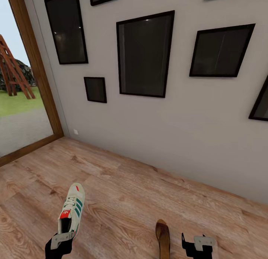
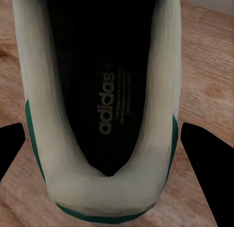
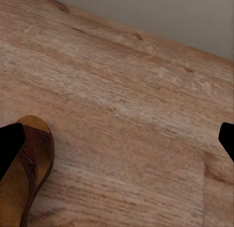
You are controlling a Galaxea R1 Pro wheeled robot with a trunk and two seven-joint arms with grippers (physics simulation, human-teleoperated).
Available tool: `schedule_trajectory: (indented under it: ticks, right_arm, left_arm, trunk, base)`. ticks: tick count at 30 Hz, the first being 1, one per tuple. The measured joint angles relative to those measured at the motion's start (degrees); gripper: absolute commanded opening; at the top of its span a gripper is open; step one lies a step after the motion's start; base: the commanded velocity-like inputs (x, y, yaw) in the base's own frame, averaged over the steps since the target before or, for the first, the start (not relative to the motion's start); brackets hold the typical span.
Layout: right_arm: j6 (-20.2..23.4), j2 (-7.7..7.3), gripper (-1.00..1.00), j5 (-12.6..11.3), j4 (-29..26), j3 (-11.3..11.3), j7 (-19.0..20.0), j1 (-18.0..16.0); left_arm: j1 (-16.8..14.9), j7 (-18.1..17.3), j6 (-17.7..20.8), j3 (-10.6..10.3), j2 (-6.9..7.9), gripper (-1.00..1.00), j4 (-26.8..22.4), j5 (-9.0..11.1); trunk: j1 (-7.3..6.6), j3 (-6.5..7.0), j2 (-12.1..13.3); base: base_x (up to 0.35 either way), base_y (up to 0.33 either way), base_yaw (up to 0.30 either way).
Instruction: Pick up the two gym shoes and the two sandals from the corridor floor and place them onto the hallstand (shoe rack) in the corridor, making sure they are on the rack and not on the floor. Arrange them so the two gym shoes are next to each other and the two sandals are next to each other.
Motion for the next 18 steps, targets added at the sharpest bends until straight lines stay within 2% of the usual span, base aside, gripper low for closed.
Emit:
schedule_trajectory:
  ticks: [5,12,18]
  right_arm:
    - [0.05,0.00,1.00,0.00,-0.01,0.00,0.00,0.00]
    - [0.06,-0.01,1.00,0.00,-0.02,0.01,-0.01,0.01]
    - [0.08,0.00,1.00,0.00,0.00,0.00,0.00,0.00]
  left_arm:
    - [0.00,0.00,0.00,0.00,0.00,-1.00,0.01,0.00]
    - [-0.02,0.00,0.00,0.00,0.00,-1.00,0.02,0.00]
    - [0.00,0.00,0.00,0.00,0.05,-1.00,0.00,0.03]
  trunk:
    - [0.01,0.00,0.00]
    - [0.01,0.00,0.00]
    - [0.01,0.00,0.00]
  base:
    - [0.021,0.010,-0.048]
    - [0.004,0.002,-0.209]
    - [0.001,0.000,-0.069]
